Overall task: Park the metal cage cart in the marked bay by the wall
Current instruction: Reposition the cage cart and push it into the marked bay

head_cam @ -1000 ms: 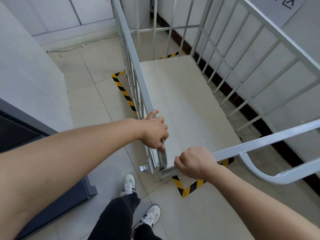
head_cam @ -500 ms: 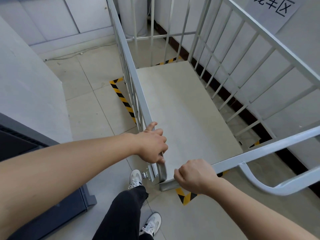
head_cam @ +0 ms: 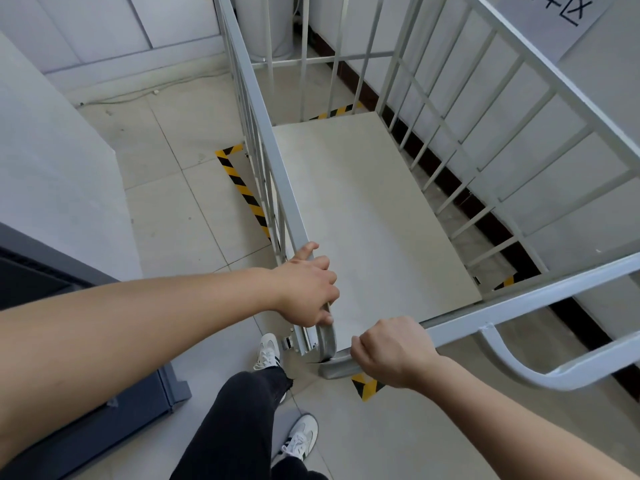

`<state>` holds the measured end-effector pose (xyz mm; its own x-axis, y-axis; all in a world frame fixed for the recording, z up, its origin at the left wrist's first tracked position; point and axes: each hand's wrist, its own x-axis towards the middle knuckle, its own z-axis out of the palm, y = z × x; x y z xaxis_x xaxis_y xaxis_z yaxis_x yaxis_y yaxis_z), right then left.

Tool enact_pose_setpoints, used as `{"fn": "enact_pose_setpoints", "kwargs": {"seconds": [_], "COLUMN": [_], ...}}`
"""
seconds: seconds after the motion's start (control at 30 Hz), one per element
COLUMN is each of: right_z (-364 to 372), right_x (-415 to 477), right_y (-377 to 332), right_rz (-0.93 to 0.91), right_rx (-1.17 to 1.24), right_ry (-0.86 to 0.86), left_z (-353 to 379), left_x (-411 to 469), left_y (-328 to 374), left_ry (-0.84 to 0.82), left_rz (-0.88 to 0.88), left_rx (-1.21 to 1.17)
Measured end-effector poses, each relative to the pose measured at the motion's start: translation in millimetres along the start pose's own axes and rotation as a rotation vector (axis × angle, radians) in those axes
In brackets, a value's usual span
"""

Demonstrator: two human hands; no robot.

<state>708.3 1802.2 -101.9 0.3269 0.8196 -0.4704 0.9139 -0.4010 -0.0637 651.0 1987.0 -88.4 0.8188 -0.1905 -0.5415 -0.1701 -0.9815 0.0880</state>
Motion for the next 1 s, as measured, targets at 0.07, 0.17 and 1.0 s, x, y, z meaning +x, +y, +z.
{"fn": "enact_pose_setpoints", "kwargs": {"seconds": [0.07,0.17,1.0], "right_z": [1.2,0.0,-4.6], "right_x": [-1.1,-1.0,-0.6], "right_y": [0.1,-2.2,-4.0], "right_rz": [-0.003,0.008,0.040], "right_rx": [-0.019,-0.012,0.008], "right_ry": [0.008,-0.001,-0.001], "left_z": [1.0,5.7,3.2], "left_x": [0.6,-0.3,-3.6], "left_y": [0.9,-0.7,1.9], "left_ry": [0.016,0.046,0.061], "left_rz": [0.007,0.013,-0.009], "left_rx": [-0.002,-0.008,-0.010]}}
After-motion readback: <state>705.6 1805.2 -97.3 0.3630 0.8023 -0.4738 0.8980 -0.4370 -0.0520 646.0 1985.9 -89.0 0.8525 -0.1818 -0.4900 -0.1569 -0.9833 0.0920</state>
